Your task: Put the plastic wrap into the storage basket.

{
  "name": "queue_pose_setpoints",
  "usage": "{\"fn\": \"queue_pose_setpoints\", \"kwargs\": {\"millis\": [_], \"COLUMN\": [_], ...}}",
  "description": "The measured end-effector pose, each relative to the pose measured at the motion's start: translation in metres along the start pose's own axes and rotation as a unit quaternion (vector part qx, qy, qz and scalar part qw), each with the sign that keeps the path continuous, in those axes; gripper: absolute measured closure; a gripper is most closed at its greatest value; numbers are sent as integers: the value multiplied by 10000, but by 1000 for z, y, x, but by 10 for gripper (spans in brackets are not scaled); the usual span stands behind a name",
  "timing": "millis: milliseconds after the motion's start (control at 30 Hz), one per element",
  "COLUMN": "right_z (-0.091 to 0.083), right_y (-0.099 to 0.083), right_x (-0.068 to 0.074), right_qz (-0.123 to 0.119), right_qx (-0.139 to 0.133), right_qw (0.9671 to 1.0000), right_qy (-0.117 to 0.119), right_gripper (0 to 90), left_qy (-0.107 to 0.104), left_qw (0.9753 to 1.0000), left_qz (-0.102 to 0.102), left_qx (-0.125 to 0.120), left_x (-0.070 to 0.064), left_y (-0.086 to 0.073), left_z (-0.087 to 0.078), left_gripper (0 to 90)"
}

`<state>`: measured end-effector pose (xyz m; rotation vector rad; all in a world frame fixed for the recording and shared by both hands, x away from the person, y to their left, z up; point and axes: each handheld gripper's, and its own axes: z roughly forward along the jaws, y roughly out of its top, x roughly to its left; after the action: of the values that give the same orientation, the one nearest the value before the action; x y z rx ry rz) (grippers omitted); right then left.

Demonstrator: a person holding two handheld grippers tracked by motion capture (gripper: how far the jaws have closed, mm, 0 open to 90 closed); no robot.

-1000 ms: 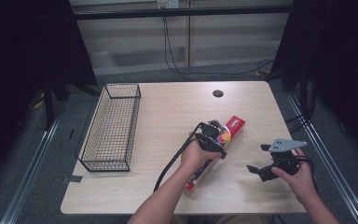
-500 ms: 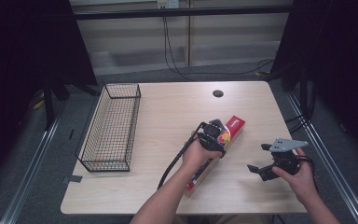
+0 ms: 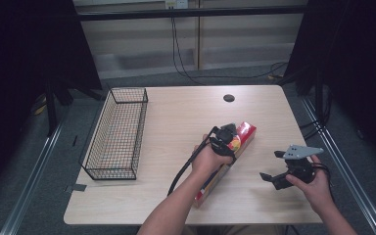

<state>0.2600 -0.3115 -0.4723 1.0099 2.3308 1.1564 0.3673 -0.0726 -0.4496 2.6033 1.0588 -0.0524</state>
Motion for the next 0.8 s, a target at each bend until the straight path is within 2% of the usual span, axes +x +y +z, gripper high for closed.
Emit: {"fn": "queue_pose_setpoints", "kwargs": {"millis": [200, 267, 333, 467, 567, 633, 800], "right_z": [0, 0, -1, -1, -1, -1, 0], "right_y": [1, 1, 1, 1, 1, 1, 1], "right_x": [0, 0, 0, 0, 0, 0, 1], "right_qz": [-3, -7, -8, -22, -8, -11, -8], "right_qx": [-1, -1, -6, -28, -9, -5, 7], "right_qw": [10000, 10000, 10000, 10000, 10000, 10000, 10000], "right_qy": [-10, -14, -21, 6, 4, 11, -15], "right_gripper": [3, 3, 3, 3, 3, 2, 2], "left_qy": [-98, -2, 12, -61, 5, -27, 27], "left_qw": [9999, 9999, 9997, 9996, 9996, 9993, 9991], "left_qz": [-137, -115, -214, -265, -276, -379, -426], "left_qx": [34, 84, 74, 75, 60, 16, 30], "left_x": [9, 12, 14, 19, 24, 28, 36], "left_y": [-4, -6, -8, -10, -12, -13, -17], "left_z": [-10, -14, -18, -26, -35, -39, -46], "left_gripper": [431, 432, 434, 437, 438, 438, 437]}}
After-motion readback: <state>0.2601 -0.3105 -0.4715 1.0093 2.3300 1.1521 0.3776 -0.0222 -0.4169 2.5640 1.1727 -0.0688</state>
